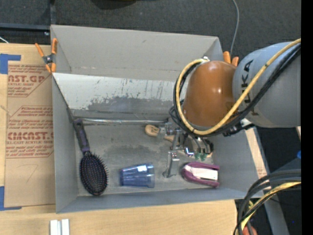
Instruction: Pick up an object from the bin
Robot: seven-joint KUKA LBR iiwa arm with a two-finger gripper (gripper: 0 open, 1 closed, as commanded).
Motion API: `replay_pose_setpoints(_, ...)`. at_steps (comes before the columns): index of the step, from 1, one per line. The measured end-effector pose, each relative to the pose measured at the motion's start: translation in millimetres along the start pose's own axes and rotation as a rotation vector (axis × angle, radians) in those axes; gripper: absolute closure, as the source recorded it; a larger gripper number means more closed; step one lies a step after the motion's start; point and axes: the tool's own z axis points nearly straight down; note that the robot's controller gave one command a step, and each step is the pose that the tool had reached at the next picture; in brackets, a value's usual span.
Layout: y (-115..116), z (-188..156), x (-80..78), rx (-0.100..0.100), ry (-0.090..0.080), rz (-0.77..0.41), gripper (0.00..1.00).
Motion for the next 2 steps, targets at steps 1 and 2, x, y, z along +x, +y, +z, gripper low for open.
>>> replay_pose_setpoints(1, -0.2, -4.5, -1.5, 0.0, -0.008, 0.001, 0.0)
replay_pose_setpoints(2, 96.6, 100.8, 13.5, -0.001, -0.019, -0.44, 0.0)
